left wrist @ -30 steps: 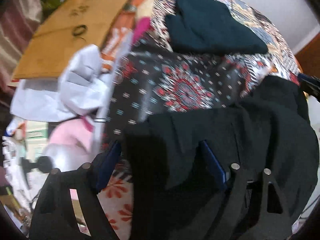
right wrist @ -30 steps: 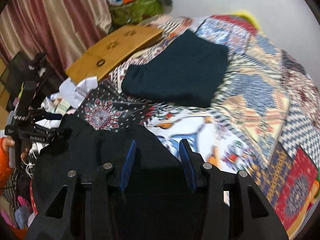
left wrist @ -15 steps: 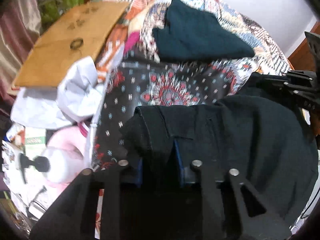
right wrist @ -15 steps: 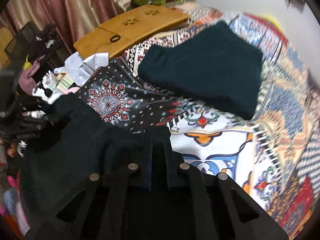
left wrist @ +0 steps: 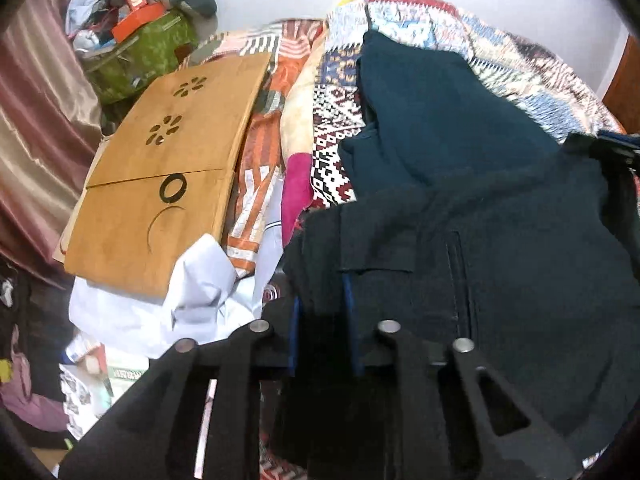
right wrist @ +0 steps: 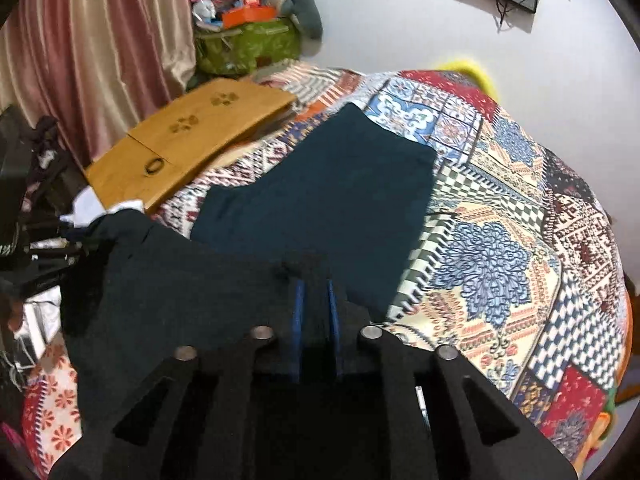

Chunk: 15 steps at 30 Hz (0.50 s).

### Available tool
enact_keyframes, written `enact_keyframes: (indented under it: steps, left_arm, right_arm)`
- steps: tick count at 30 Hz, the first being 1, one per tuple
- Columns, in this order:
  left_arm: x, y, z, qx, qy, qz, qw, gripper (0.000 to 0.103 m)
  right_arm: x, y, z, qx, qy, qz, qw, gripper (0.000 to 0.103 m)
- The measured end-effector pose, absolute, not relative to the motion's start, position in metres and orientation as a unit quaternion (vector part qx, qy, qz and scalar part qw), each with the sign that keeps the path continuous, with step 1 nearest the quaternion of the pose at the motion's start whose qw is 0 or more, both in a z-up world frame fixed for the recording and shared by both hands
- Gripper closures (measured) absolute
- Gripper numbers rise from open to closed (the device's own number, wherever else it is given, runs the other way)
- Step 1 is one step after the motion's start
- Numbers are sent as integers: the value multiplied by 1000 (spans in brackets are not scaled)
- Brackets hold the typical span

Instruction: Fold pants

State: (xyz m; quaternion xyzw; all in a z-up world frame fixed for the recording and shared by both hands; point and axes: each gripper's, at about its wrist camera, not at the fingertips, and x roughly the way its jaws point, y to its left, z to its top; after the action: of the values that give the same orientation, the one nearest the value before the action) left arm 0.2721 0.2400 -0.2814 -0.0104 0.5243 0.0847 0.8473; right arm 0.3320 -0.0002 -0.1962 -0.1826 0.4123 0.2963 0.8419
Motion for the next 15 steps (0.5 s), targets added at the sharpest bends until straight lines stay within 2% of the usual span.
enact_keyframes:
  steps: [2,4,6,7,15]
  left_arm:
    - [277,248,-279,-25,522,96,847,70]
    - [274,254,-270,-30,513,110,851,64]
    - [261,262,-260,-51,503,110,856,44]
    - [251,265,-256,-68,499,104,858,42]
    - [182,259,-271,-143,536,68,829,39]
  right_arm:
    - [333,-6,-191,-183,406,272,853,81]
    - [332,-18,-182,-169,409,271,855,64]
    - [327,-35,-171,-147,410,271,858,63]
    - [324,-42,-166,-139,411,274,858,63]
    - [263,-97,-154,-131,420,291,849,62]
